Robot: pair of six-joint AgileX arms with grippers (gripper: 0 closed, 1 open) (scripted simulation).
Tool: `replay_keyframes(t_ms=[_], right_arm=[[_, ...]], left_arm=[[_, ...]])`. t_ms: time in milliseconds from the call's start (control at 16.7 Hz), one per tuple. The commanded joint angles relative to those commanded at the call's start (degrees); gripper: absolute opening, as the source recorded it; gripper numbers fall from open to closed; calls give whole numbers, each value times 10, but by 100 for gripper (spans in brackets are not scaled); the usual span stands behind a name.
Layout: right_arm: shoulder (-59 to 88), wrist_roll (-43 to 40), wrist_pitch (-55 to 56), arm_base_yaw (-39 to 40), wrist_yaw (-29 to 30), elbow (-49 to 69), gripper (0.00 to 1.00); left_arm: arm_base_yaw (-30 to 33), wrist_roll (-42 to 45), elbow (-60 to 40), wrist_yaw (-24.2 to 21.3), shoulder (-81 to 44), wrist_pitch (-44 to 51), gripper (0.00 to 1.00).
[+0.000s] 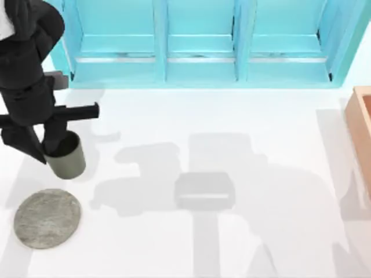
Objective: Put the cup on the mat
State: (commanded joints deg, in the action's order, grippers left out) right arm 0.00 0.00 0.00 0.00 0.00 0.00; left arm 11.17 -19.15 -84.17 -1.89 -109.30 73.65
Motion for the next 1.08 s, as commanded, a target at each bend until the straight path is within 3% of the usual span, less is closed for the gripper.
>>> replay_keyframes(t_ms=[180,360,780,1080], right_arm=[[0,0,0,0,0,0,100],[0,0,0,0,0,0,100],[0,0,0,0,0,0,100],[0,0,0,0,0,0,100]], left_arm=[[-35,97,58,15,47,8,0],[-52,138,85,23,70,12,0],[-49,138,94,23,66,2,0],[-43,132,164,21,50,-93,0]])
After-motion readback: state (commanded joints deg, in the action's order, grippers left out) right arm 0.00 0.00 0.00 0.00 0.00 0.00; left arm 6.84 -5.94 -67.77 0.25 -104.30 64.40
